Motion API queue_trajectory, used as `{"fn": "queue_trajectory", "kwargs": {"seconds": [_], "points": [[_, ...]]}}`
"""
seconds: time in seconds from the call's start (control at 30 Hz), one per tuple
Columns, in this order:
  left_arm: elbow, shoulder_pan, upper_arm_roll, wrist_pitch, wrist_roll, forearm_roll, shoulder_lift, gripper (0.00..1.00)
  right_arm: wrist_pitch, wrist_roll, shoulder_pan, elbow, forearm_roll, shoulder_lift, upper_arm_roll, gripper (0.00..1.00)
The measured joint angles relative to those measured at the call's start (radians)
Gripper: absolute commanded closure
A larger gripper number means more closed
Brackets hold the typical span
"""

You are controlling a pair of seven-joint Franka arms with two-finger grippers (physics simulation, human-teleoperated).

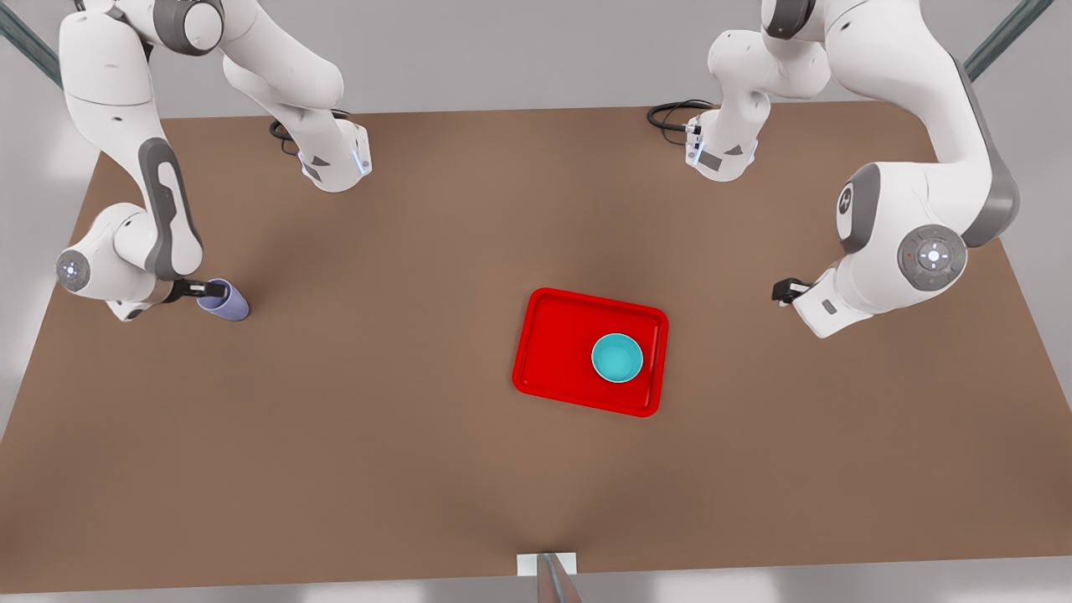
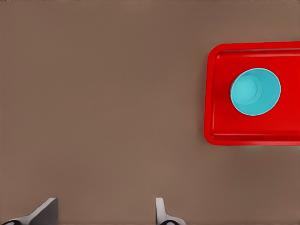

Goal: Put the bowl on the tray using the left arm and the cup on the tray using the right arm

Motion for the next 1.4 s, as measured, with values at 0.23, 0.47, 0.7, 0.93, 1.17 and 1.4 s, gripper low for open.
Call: {"fn": "queue_trajectory", "kwargs": {"seconds": [0.23, 0.47, 0.7, 0.93, 1.17, 1.4], "points": [[0.003, 0.000, 0.001, -0.007, 0.003, 0.000, -0.001, 0.00, -0.010, -0.023, -0.001, 0.001, 0.000, 0.000, 0.000, 0.73], [0.003, 0.000, 0.001, -0.004, 0.004, 0.000, -0.001, 0.00, -0.012, -0.017, 0.000, -0.001, 0.003, -0.006, 0.000, 0.79], [0.003, 0.000, 0.001, -0.008, 0.005, 0.001, -0.002, 0.00, -0.022, -0.017, -0.001, 0.006, 0.015, -0.006, 0.001, 0.79], [0.002, 0.001, 0.002, -0.009, -0.002, 0.001, -0.002, 0.00, -0.028, -0.015, 0.003, 0.018, 0.022, -0.017, 0.001, 0.79], [0.002, 0.001, 0.002, -0.011, -0.002, -0.001, -0.002, 0.00, -0.291, 0.156, 0.188, 0.302, 0.072, 0.020, 0.005, 0.79], [0.003, 0.001, 0.002, -0.016, -0.004, -0.001, -0.004, 0.00, -0.391, 0.384, 0.291, 0.580, 0.169, 0.170, 0.074, 0.79]]}}
